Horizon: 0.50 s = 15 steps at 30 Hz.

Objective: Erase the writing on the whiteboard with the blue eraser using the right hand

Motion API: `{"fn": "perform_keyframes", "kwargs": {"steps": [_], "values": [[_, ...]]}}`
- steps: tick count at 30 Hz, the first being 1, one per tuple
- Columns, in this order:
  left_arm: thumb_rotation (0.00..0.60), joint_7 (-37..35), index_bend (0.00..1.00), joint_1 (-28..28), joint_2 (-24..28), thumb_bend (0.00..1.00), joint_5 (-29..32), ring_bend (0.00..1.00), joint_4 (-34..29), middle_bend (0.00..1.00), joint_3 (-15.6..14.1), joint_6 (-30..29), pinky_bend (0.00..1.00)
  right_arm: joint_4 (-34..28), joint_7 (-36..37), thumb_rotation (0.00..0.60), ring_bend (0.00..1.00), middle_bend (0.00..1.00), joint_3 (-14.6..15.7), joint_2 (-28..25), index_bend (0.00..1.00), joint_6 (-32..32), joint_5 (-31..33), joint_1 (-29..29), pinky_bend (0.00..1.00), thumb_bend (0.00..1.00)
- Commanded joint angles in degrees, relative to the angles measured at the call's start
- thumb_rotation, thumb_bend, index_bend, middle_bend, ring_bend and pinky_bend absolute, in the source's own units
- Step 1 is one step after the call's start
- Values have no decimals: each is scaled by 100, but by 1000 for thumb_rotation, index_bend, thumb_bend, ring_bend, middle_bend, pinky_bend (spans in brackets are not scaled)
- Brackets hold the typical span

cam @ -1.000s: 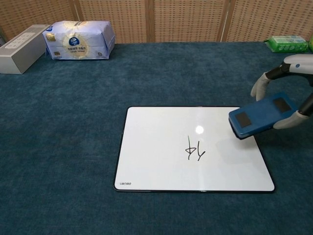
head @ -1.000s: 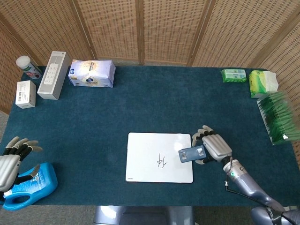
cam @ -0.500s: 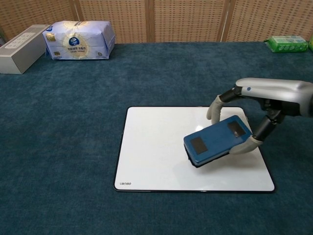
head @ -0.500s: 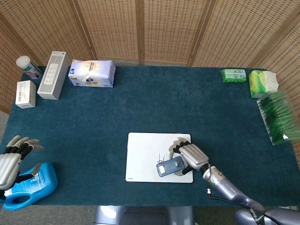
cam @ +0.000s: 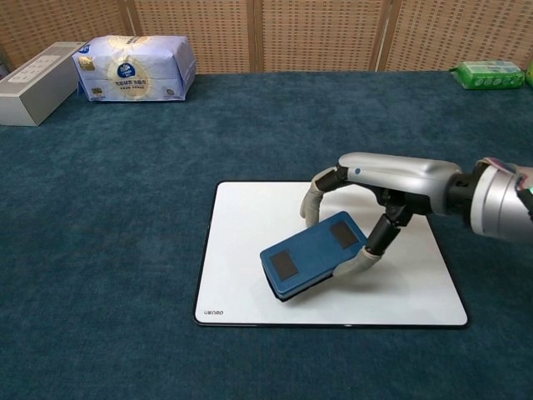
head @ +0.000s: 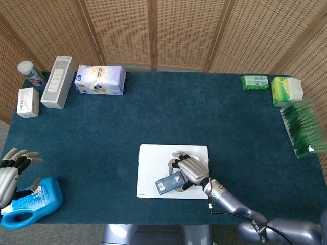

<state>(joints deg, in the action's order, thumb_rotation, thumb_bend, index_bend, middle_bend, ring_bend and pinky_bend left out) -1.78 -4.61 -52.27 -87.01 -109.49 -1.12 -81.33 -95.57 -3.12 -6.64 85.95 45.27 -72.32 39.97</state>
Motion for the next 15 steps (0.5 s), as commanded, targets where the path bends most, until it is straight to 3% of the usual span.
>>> {"fn": "perform_keyframes", "kwargs": {"steps": [1, 15], "values": [[600, -2, 312, 9, 19, 429, -11, 155, -12, 247, 0, -19, 43, 186, 100, 600, 0, 285, -22, 167, 730, -54, -110, 105, 0, 163], [600, 35, 312, 139, 144, 428, -100, 156, -122, 247, -43, -225, 41, 930, 528, 600, 0, 274, 117, 517, 738, 44, -602, 197, 0, 163]]}}
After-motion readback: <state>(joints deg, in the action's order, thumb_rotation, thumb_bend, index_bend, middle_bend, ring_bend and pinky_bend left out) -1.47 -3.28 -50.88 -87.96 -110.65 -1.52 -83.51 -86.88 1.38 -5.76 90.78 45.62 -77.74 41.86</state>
